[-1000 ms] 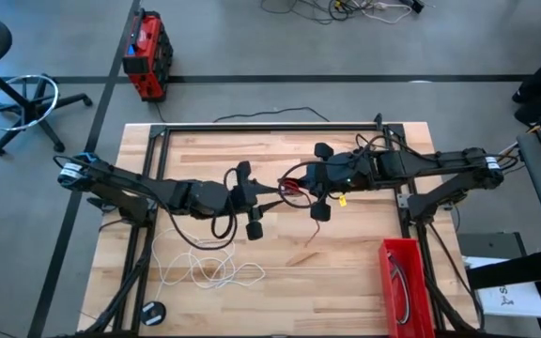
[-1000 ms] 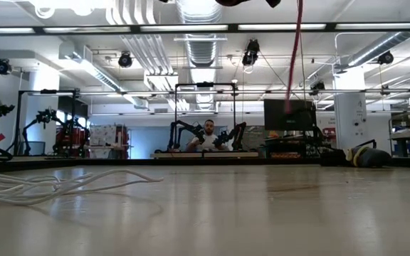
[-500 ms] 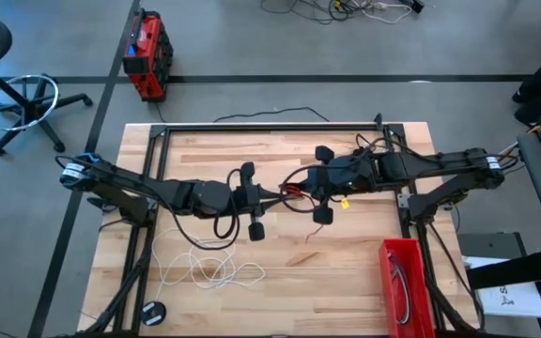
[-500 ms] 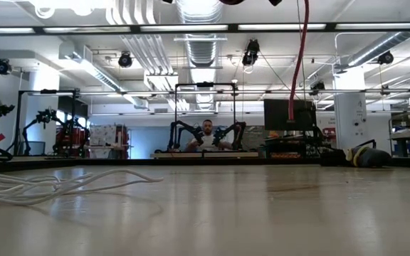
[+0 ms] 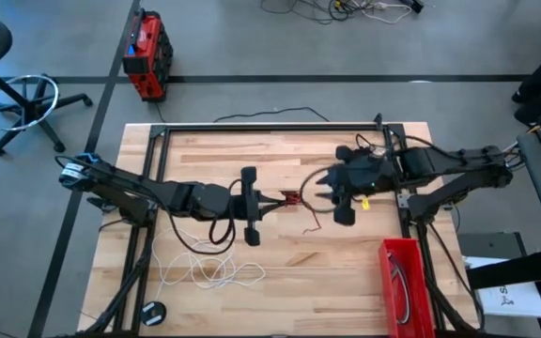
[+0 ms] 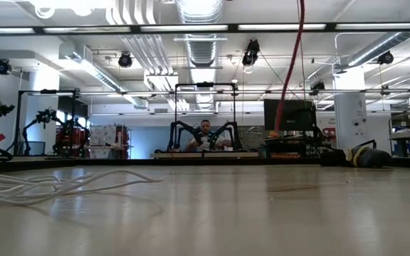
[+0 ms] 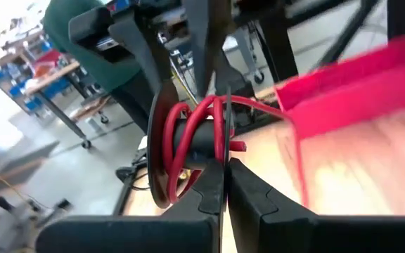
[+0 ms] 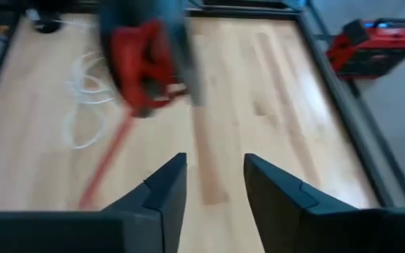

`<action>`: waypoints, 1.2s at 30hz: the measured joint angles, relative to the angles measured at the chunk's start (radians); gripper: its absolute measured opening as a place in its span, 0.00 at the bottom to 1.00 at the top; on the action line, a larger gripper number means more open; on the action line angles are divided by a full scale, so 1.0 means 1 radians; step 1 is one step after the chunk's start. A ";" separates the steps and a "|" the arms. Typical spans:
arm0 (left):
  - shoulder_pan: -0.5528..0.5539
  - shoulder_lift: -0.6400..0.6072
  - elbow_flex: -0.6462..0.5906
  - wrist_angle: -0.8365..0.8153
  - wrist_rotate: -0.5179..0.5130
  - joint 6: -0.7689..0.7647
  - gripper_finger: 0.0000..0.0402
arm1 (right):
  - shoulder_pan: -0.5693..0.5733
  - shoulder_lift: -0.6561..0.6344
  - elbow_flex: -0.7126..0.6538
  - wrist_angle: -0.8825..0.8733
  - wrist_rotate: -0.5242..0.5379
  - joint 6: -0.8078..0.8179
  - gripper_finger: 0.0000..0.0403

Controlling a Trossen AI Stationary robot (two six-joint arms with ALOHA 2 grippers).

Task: Coil cords
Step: Coil the red wire onto the spool

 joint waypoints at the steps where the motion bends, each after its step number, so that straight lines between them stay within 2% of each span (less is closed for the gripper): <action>1: -0.001 0.000 0.000 -0.007 0.000 0.029 0.00 | 0.018 0.002 0.000 0.003 0.000 0.010 0.35; 7: -0.002 0.000 0.000 -0.011 -0.003 0.122 0.00 | 0.080 0.066 -0.001 0.085 0.031 0.092 0.34; 15: -0.006 0.000 0.000 -0.032 -0.007 0.141 0.00 | 0.083 0.151 -0.002 0.097 0.040 0.098 0.28; 21: -0.019 -0.001 0.000 -0.066 -0.040 0.143 0.00 | 0.083 0.148 -0.002 0.098 0.040 0.098 0.19; 26: -0.025 -0.001 0.000 -0.079 -0.040 0.140 0.00 | 0.083 0.140 0.005 0.084 0.040 0.095 0.03; 36: -0.028 -0.001 0.000 -0.152 -0.068 0.061 0.00 | 0.104 0.095 0.098 -0.007 0.061 0.093 0.01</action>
